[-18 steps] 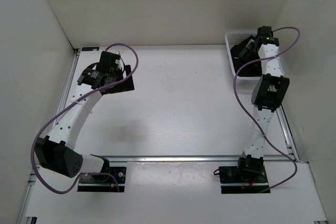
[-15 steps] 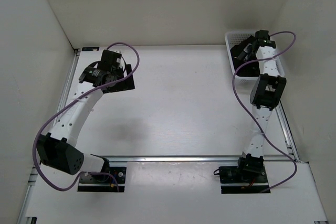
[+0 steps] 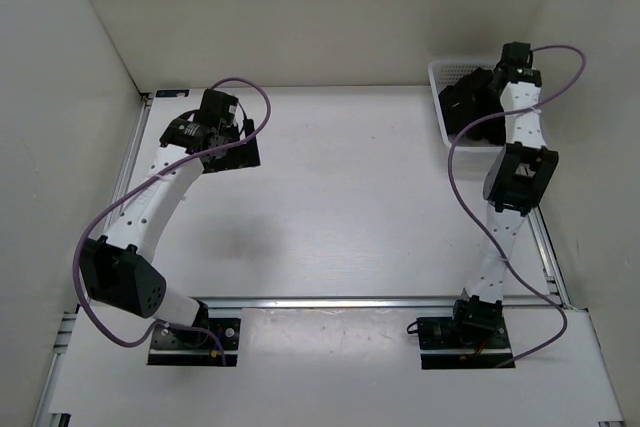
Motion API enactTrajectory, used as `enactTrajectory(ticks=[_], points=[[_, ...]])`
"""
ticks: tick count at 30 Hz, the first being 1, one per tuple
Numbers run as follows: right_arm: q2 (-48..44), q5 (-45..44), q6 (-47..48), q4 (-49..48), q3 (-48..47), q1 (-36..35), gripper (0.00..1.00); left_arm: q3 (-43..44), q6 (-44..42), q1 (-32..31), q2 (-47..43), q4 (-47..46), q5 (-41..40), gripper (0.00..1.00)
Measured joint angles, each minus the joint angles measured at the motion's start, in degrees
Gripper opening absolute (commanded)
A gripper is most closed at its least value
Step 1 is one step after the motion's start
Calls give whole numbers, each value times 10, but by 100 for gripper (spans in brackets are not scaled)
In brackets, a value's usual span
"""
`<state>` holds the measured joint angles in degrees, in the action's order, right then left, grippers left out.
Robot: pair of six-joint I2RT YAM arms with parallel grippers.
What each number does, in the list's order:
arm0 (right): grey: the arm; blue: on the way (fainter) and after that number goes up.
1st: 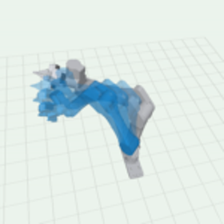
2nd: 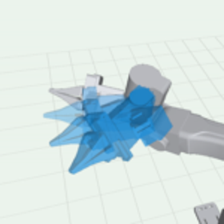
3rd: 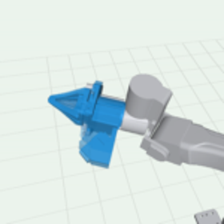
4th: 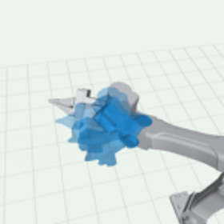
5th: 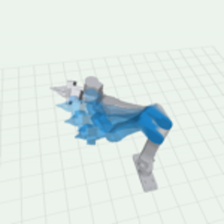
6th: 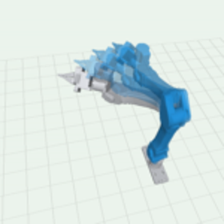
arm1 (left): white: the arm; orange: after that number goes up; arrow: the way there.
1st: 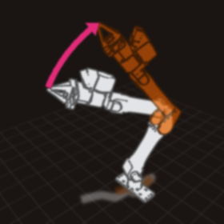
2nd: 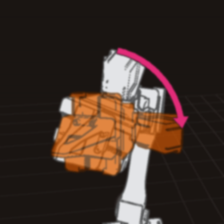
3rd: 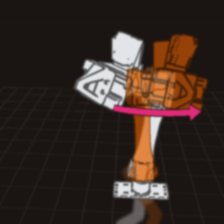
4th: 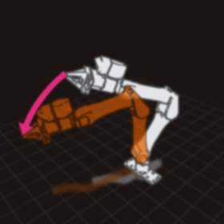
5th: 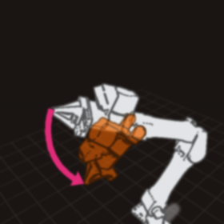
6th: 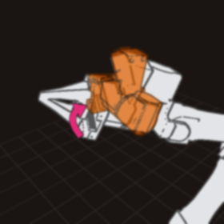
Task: Fold and stack the shorts
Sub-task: Grab the shorts from the pile, then move the shorts to the center of the board
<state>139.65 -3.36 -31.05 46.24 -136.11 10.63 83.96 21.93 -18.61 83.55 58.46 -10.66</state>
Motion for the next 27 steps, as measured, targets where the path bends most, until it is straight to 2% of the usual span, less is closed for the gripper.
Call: enactTrajectory(ticks=[5, 9, 16, 20, 23, 24, 25, 26, 27], points=[[-145, 21, 0, -17, -4, -10, 0, 0, 5, 0, -3, 1, 6, 100], [-264, 53, 1, -36, -48, -38, 0, 22, 19, 11, -7, 28, 6, 100], [-428, 151, 1, -82, -73, -194, 0, 75, 35, 44, -71, 53, 3, 100], [-497, 175, 2, -96, 11, -290, 0, 97, 44, 71, -142, 58, -3, 100], [-547, 160, 5, -105, 136, -346, 2, 113, 49, 99, -180, 58, 7, 100], [-562, 153, 7, -107, 188, -360, 11, 114, 49, 102, -187, 58, 11, 100], [-580, 140, 11, -118, 256, -371, 53, 114, 49, 103, -191, 59, 17, 100], [-589, 125, 10, -114, 306, -377, 69, 112, 47, 103, -193, 58, 23, 100], [-592, 107, 12, -109, 350, -379, 77, 107, 45, 103, -194, 57, 28, 100]])
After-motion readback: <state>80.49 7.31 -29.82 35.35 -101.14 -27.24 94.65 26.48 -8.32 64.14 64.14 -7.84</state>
